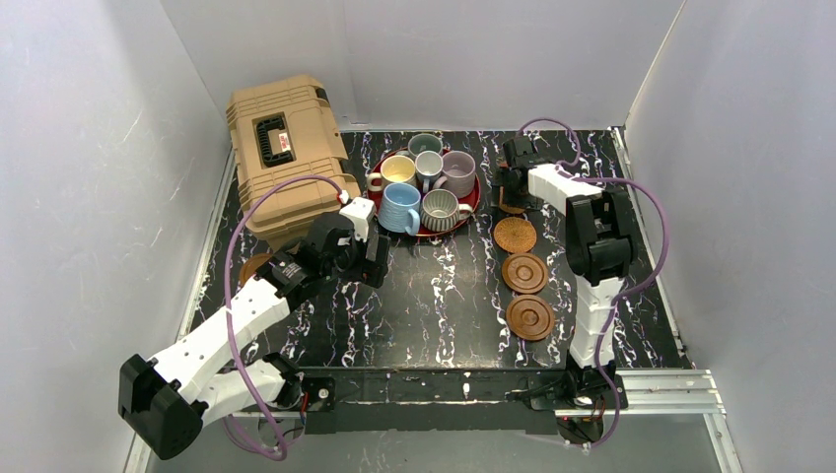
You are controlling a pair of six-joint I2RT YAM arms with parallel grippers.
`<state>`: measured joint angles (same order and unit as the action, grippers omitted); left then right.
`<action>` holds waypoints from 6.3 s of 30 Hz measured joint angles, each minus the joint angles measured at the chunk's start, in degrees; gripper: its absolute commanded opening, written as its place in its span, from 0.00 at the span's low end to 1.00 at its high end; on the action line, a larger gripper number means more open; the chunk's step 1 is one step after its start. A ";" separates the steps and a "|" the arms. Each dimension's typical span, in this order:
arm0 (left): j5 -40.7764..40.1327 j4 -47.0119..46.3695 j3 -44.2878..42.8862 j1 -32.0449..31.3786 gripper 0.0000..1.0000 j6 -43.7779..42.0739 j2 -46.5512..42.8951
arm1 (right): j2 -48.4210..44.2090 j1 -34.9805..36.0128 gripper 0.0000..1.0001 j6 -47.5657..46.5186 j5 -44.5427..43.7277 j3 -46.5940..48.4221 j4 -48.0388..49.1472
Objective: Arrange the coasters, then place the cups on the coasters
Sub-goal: Move the coaster to the center of the board.
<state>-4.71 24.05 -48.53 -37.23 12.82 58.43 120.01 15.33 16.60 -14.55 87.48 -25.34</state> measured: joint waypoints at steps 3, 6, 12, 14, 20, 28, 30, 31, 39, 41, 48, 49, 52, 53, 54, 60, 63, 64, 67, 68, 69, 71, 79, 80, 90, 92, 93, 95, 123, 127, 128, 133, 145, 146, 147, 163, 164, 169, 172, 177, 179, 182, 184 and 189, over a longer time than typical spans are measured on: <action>0.02 0.00 0.00 0.00 0.96 0.00 0.17 | 0.55 -0.22 0.84 -0.02 0.04 0.74 0.15; 0.02 -0.02 0.00 0.00 0.96 0.00 0.24 | 1.14 -0.46 0.85 -0.02 0.07 1.53 0.22; 0.22 -0.02 0.00 0.00 0.96 0.00 0.31 | 1.97 -0.76 0.98 -0.04 0.24 2.75 0.28; 0.22 -0.02 0.00 0.00 0.97 0.00 0.31 | 1.97 -0.87 0.98 -0.07 0.68 2.75 0.28; 0.22 0.00 0.00 0.00 0.97 0.00 0.31 | 0.96 -1.07 0.98 -0.96 1.90 1.95 -0.74; 0.22 0.00 0.00 0.00 0.97 -0.02 0.28 | -9.60 -0.74 0.98 -1.49 2.47 -6.25 -3.98; 0.24 0.00 0.00 0.00 0.97 -0.02 0.28 | -12.90 -0.39 0.98 -1.07 2.51 -8.83 -4.33; 0.24 0.00 0.00 0.00 0.97 -0.02 0.28 | -14.01 -0.24 0.98 -0.83 2.47 -9.81 -4.35; 0.74 -0.02 0.00 0.00 0.97 -0.02 0.28 | -17.00 3.41 0.98 1.09 2.69 -17.70 -4.85; 0.79 0.00 0.00 0.00 0.97 -0.02 0.28 | -17.00 4.22 0.98 1.46 2.67 -18.64 -4.98; 0.81 0.00 0.00 0.00 0.97 -0.02 0.26 | -17.14 4.72 0.98 3.02 1.75 -21.24 -4.59; 0.81 0.00 0.00 0.00 0.97 -0.04 0.24 | -17.20 4.72 0.98 3.08 1.46 -21.62 -4.55; 0.81 0.00 0.00 0.00 0.97 -0.04 0.22 | -17.25 4.72 0.98 3.23 0.79 -21.84 -4.52; 0.81 0.00 0.00 0.00 0.97 -0.04 0.20 | -17.27 4.72 0.98 3.23 0.68 -21.84 -4.48; 0.81 0.00 0.00 0.00 0.97 -0.04 0.17 | -17.27 4.70 0.98 3.23 0.55 -21.84 -4.48; 0.81 0.02 0.00 0.00 0.97 -0.04 0.11 | -17.27 4.15 0.98 3.21 0.55 -21.84 -4.00; 0.81 0.00 0.00 0.00 0.97 -0.07 0.11 | -17.27 3.76 0.98 3.17 0.57 -21.81 -3.32; 0.79 0.00 0.00 0.00 0.97 -0.07 0.11 | -17.25 3.74 0.98 3.17 0.57 -21.81 -3.17; 0.79 0.00 0.00 0.00 0.97 -0.22 0.11 | -17.07 3.52 0.98 3.17 0.55 -21.81 -2.80; 0.81 0.00 0.00 0.00 0.97 -0.22 0.11 | -16.94 3.43 0.98 3.19 0.55 -21.81 -2.69; 0.79 0.00 0.00 0.00 0.97 -0.22 0.11 | -16.76 3.37 0.98 3.21 0.59 -21.81 -2.47; 0.81 0.00 0.00 0.00 0.97 -0.22 0.11 | -16.72 3.23 0.97 3.21 0.57 -21.81 -1.70; 0.81 0.00 0.00 0.00 0.97 -0.22 0.11 | -16.13 2.47 0.96 3.98 0.83 -21.77 0.20; 0.81 0.00 0.00 0.00 0.97 -0.22 0.11 | -16.04 2.38 0.96 4.07 0.83 -21.68 0.26; 0.81 0.00 0.00 0.00 0.97 -0.24 0.11 | -15.37 1.92 0.94 4.26 0.85 -21.20 1.60; 0.81 0.00 0.00 0.00 0.97 -0.24 0.11 | -15.28 1.81 0.93 4.26 0.87 -21.09 1.64; 0.81 0.00 0.00 0.00 0.97 -0.24 0.11 | -15.26 1.77 0.93 4.26 0.90 -21.00 1.64; 0.81 0.00 0.00 0.00 0.97 -0.24 0.11 | -15.06 1.64 0.93 4.26 0.94 -20.83 1.66; 1.36 0.00 0.00 0.00 0.98 -0.24 0.11 | -35.91 2.62 0.97 4.70 3.34 -28.09 -6.14; 1.36 0.00 0.00 0.00 0.98 -0.24 0.04 | -37.29 5.73 0.91 6.01 3.56 -32.04 -7.93; 1.36 0.00 0.00 0.00 0.98 -0.24 0.02 | -37.29 6.60 0.90 6.21 3.67 -32.94 -8.22; 1.36 0.00 0.00 0.00 0.98 -0.22 -0.04 | -37.13 9.97 0.83 7.28 4.20 -34.91 -8.92; 1.36 0.00 0.00 0.00 0.98 -0.24 -0.04 | -31.12 11.10 0.76 6.64 2.36 -34.75 -5.79; 1.36 0.00 0.00 0.00 0.98 -0.24 -0.04 | -30.60 11.10 0.75 6.47 2.25 -34.75 -5.53; 1.36 0.00 0.00 0.00 0.98 -0.24 -0.04 | -30.18 11.10 0.73 6.19 2.23 -34.75 -5.25; 1.33 0.02 0.00 0.00 0.98 -0.24 -0.02 | -26.51 11.34 0.65 5.27 -1.31 -33.57 -0.61; 1.36 0.02 0.00 0.00 0.98 -0.24 -0.02 | -26.51 11.37 0.65 5.25 -1.42 -33.57 -0.37; 1.33 0.00 0.00 0.00 0.98 -0.24 0.00 | -25.99 11.37 0.65 4.90 -1.90 -33.51 1.57; 1.36 0.02 0.00 0.00 0.98 -0.26 0.20 | -25.38 11.37 0.64 4.63 -2.21 -33.07 2.45; 1.36 0.04 0.00 0.00 0.98 -0.24 0.33 | -24.52 11.37 0.64 4.46 -2.91 -32.50 4.02; 1.36 0.04 0.00 0.00 0.98 -0.26 0.37 | -24.33 11.37 0.64 4.46 -3.26 -32.48 4.72; 1.36 0.04 0.00 0.00 0.98 -0.26 0.37 | -24.15 11.37 0.64 4.46 -3.58 -32.46 5.44; 1.36 0.04 0.00 0.00 0.98 -0.26 0.37 | -23.98 11.34 0.64 4.48 -3.85 -32.39 5.99; 1.42 0.04 0.00 0.00 0.98 -0.26 0.42 | -23.87 11.26 0.65 4.48 -4.02 -32.33 6.32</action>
<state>-3.29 24.10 -48.53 -37.23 12.56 58.85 96.14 26.59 21.08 -18.57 55.16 -19.03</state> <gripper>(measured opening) 0.978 0.646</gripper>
